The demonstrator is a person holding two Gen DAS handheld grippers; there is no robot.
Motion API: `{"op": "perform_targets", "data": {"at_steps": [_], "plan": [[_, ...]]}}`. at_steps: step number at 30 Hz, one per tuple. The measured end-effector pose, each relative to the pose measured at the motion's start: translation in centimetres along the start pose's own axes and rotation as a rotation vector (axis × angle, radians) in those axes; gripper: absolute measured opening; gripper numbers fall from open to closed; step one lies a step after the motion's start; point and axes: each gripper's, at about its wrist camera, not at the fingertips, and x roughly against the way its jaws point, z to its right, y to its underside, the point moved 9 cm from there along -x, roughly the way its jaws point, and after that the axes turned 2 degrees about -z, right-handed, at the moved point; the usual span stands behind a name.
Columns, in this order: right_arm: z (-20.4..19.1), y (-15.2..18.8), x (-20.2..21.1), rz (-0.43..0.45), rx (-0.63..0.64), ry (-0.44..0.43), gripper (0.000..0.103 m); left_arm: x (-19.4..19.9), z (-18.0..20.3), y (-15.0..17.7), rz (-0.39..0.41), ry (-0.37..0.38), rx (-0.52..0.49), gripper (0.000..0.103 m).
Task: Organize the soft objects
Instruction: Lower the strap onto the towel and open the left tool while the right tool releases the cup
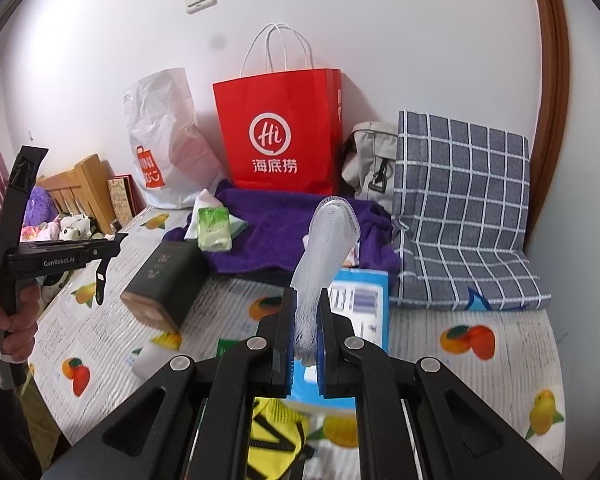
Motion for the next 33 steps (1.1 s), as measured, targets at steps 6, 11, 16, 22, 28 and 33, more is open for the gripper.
{"op": "perform_targets", "data": {"at_steps": [6, 11, 16, 22, 28, 33], "plan": [[0.6, -2.4, -1.9, 0.001, -0.017, 0.005, 0.008, -1.3, 0.4, -2.0, -0.003, 0.003, -0.005, 0.020], [0.7, -4.3, -3.5, 0.003, -0.012, 0.008, 0.008, -2.4, 0.9, -3.7, -0.005, 0.002, -0.020, 0.020], [0.6, -5.9, -5.1, 0.001, 0.001, 0.009, 0.008, -3.5, 1.3, -5.4, -0.002, -0.010, -0.038, 0.020], [0.4, -7.5, -7.0, -0.004, 0.006, -0.005, 0.008, -4.9, 1.9, -7.1, -0.005, -0.001, -0.047, 0.020], [0.8, -9.2, -8.8, -0.009, 0.011, -0.013, 0.008, -6.0, 2.0, -9.2, -0.004, 0.007, -0.044, 0.020], [1.2, -10.5, -10.2, -0.006, 0.017, -0.025, 0.008, -7.1, 2.0, -11.1, -0.007, 0.016, -0.032, 0.020]]}}
